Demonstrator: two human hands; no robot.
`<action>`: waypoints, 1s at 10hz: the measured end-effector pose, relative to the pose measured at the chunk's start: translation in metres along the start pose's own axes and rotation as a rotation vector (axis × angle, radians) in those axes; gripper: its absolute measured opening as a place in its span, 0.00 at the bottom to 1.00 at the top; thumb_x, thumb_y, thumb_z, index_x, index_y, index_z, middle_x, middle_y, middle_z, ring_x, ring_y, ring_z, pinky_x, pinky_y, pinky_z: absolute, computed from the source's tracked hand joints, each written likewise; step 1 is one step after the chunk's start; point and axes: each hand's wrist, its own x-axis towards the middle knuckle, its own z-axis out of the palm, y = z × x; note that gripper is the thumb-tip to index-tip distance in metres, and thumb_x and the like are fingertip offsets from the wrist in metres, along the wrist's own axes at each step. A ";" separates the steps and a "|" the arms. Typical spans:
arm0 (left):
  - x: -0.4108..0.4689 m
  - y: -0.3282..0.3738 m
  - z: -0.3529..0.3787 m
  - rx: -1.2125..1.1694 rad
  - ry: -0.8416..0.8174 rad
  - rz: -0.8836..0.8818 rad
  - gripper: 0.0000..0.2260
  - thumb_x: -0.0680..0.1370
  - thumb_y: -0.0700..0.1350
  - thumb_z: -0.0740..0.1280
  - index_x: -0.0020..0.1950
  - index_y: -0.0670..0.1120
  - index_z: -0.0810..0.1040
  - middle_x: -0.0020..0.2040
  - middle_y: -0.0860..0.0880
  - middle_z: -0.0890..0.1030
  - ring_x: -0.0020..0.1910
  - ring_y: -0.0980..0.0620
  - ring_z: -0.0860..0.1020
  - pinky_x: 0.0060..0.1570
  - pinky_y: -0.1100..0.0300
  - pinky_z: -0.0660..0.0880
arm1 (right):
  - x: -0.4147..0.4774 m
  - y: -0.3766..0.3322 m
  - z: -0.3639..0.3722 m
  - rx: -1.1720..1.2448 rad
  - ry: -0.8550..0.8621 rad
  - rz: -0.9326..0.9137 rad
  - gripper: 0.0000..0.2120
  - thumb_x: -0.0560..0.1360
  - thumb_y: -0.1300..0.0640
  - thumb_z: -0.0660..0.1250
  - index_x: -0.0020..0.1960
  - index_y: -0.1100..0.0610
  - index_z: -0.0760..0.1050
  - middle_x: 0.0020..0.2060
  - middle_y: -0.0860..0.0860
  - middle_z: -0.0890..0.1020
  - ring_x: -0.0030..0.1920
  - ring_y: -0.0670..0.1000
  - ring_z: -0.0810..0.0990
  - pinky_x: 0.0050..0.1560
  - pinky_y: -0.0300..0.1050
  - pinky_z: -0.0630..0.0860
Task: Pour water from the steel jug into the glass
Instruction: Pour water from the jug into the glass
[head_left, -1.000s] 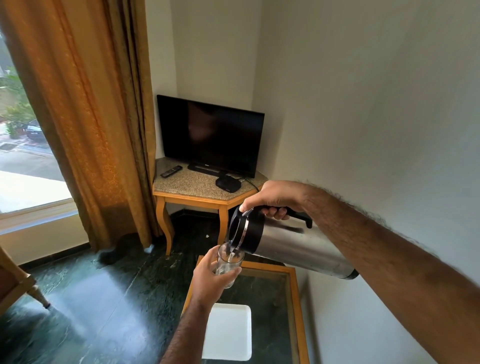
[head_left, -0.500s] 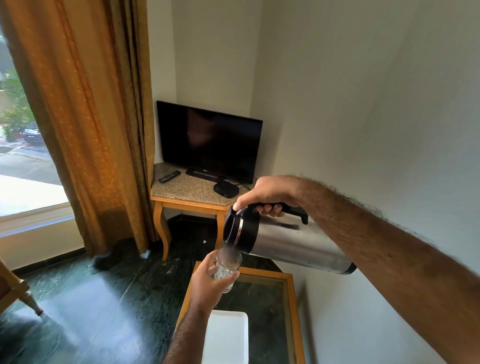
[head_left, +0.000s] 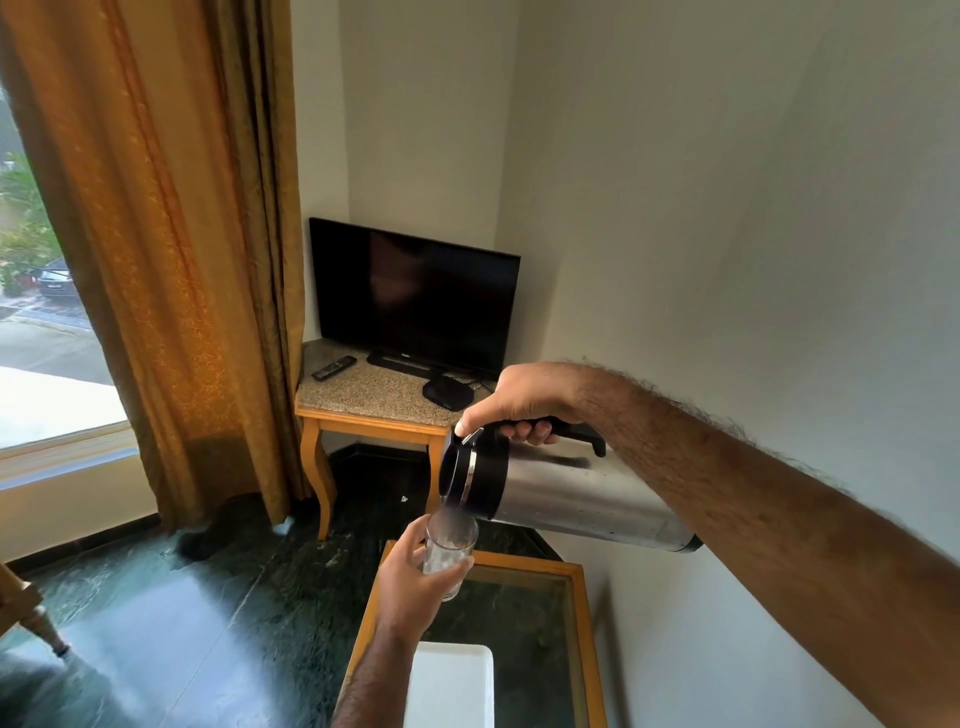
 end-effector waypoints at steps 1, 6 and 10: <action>0.002 -0.001 0.002 -0.005 0.000 -0.003 0.33 0.69 0.46 0.84 0.71 0.53 0.76 0.60 0.58 0.79 0.59 0.54 0.78 0.33 0.77 0.75 | 0.001 -0.001 0.000 -0.009 0.005 0.003 0.24 0.59 0.33 0.77 0.23 0.52 0.76 0.23 0.48 0.74 0.22 0.47 0.69 0.25 0.38 0.67; 0.010 -0.006 0.006 0.027 0.015 0.010 0.34 0.68 0.47 0.84 0.72 0.50 0.76 0.61 0.57 0.80 0.58 0.54 0.78 0.34 0.80 0.74 | 0.002 -0.004 -0.008 -0.034 0.058 -0.010 0.28 0.69 0.37 0.77 0.20 0.52 0.75 0.21 0.48 0.75 0.20 0.46 0.70 0.24 0.36 0.69; 0.010 -0.004 0.006 -0.002 0.011 0.032 0.32 0.68 0.45 0.85 0.69 0.54 0.77 0.60 0.61 0.80 0.57 0.57 0.79 0.32 0.77 0.76 | -0.007 -0.005 -0.011 -0.036 0.070 -0.028 0.24 0.72 0.40 0.78 0.27 0.55 0.75 0.21 0.48 0.74 0.20 0.47 0.70 0.24 0.38 0.68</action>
